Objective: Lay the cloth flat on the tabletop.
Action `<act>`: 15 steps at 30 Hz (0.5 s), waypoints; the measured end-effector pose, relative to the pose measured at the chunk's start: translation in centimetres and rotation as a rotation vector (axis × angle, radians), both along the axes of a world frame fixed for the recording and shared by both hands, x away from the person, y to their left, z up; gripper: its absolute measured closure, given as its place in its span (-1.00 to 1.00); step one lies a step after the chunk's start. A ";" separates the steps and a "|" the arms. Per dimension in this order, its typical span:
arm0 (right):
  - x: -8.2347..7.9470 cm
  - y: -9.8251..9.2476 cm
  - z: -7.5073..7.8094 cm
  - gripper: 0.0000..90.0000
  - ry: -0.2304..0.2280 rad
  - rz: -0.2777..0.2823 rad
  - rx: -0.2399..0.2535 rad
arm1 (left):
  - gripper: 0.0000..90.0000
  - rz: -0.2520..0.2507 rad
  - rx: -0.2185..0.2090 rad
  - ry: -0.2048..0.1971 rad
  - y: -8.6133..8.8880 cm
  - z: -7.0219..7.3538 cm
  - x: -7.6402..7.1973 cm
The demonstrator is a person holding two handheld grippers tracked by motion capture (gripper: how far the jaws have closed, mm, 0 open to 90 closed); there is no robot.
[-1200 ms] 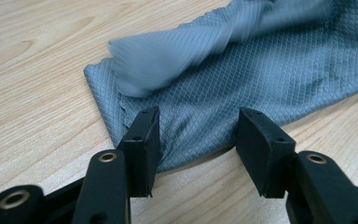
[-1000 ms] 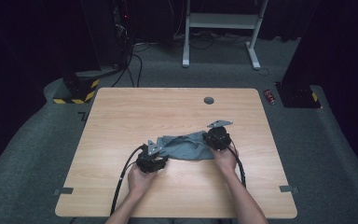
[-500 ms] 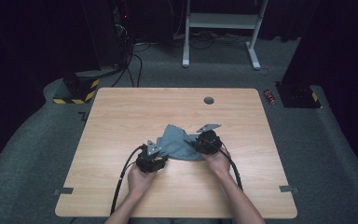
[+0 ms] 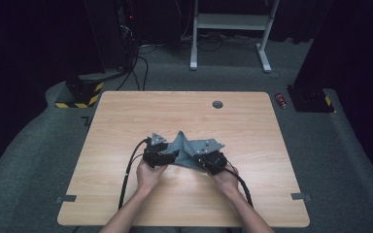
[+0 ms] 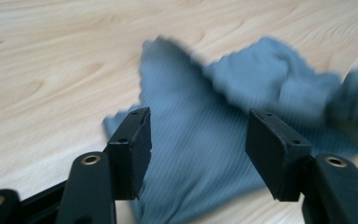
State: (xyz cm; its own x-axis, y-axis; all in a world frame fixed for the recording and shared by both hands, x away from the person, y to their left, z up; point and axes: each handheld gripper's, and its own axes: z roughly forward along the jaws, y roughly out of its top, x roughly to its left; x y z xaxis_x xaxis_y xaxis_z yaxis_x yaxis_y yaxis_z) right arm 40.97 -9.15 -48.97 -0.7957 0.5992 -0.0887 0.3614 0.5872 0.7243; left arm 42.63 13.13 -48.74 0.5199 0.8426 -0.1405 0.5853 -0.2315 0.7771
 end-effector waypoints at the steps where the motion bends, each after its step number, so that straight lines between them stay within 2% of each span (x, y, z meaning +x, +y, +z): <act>1: -0.8 0.5 -0.5 0.96 -0.006 0.022 -0.015 | -0.12 -0.006 0.000 -0.003 -0.4 0.2 0.2; 3: -1.3 0.7 -0.9 0.96 -0.015 0.031 -0.026 | -0.12 -0.018 0.040 0.016 -1.5 0.3 0.9; 7: -1.9 0.7 -1.2 0.95 -0.013 0.032 -0.013 | -0.07 -0.011 0.065 0.048 -2.2 -0.4 1.4; 8: -2.1 0.6 -1.2 0.94 -0.013 0.040 -0.007 | 0.00 -0.012 0.099 0.062 -2.5 -1.0 1.6; 9: -2.3 0.5 -1.3 0.93 -0.008 0.037 0.000 | 0.04 -0.012 0.099 0.062 -2.5 -1.0 1.6; 10: -2.3 0.5 -1.3 0.93 -0.008 0.037 0.000 | 0.04 -0.020 0.127 0.077 -2.7 -1.3 1.6; 11: -2.5 0.3 -1.1 0.92 -0.002 0.043 -0.001 | 0.16 -0.034 0.174 0.082 -2.8 -1.7 1.6; 12: -2.6 0.2 -1.1 0.92 -0.001 0.045 0.000 | 0.23 -0.047 0.200 0.080 -3.0 -1.9 1.6; 13: -2.6 0.0 -1.0 0.92 0.005 0.058 0.011 | 0.32 -0.047 0.200 0.080 -3.0 -1.9 1.6; 14: -2.6 0.0 -1.0 0.92 0.005 0.058 0.011 | 0.32 -0.059 0.223 0.075 -3.0 -2.0 1.5; 15: -2.7 -0.2 -0.8 0.91 0.030 0.072 0.019 | 0.48 -0.080 0.247 0.066 -3.1 -2.1 1.4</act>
